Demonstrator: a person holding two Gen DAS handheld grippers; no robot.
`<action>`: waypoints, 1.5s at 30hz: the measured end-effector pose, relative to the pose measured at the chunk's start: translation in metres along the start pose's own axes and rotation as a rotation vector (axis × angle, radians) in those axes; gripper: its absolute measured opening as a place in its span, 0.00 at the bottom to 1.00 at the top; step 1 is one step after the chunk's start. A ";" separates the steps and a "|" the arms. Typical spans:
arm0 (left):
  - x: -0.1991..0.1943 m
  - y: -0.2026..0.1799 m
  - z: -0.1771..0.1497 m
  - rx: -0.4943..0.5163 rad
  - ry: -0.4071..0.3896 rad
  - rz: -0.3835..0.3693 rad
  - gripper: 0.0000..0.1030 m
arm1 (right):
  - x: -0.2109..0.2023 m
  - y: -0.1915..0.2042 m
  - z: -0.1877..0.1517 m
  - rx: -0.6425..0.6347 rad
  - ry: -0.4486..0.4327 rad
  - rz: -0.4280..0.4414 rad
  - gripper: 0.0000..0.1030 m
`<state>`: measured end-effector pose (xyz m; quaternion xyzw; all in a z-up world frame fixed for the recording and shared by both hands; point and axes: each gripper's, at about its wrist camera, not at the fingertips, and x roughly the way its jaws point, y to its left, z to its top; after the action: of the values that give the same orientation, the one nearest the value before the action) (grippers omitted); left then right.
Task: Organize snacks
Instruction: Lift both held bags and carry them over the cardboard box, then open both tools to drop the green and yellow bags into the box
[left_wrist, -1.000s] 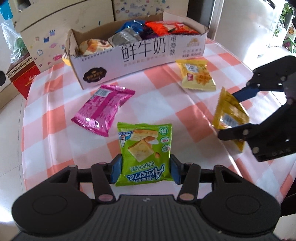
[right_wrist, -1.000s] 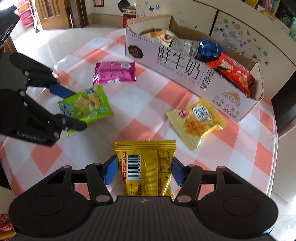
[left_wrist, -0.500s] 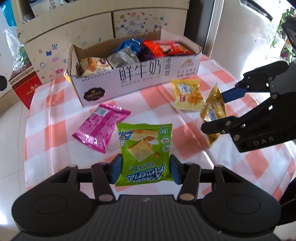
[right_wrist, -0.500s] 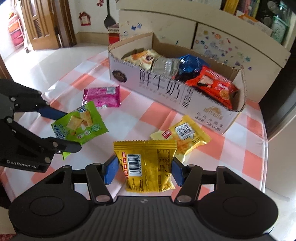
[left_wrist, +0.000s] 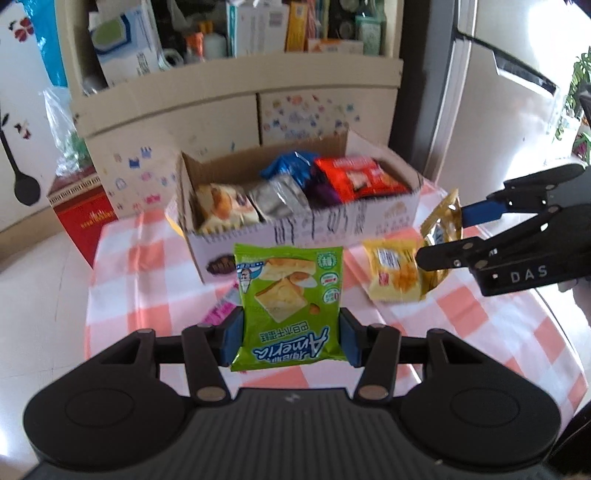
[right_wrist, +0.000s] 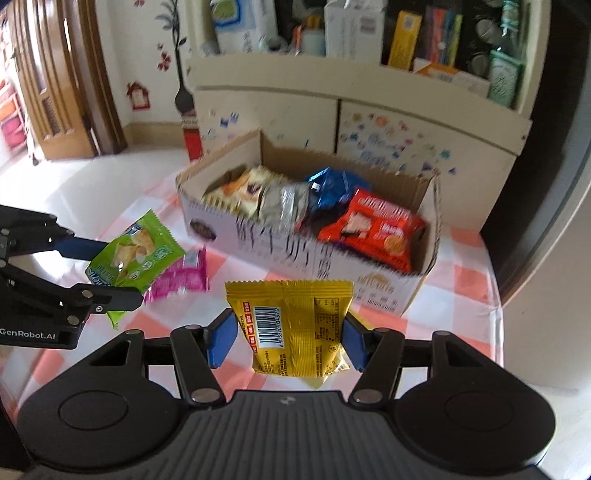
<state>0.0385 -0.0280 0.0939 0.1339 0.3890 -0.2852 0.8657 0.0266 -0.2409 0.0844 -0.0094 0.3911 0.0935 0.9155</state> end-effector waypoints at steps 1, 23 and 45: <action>-0.002 0.001 0.002 -0.007 -0.010 0.002 0.50 | -0.002 -0.001 0.002 0.006 -0.010 -0.002 0.65; 0.008 0.013 0.058 -0.090 -0.163 0.080 0.51 | -0.012 -0.022 0.055 0.171 -0.222 -0.019 0.65; 0.094 0.045 0.104 -0.260 -0.159 0.126 0.73 | 0.060 -0.053 0.093 0.426 -0.276 -0.074 0.85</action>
<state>0.1780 -0.0754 0.0926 0.0217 0.3436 -0.1872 0.9200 0.1427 -0.2747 0.1031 0.1823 0.2727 -0.0241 0.9444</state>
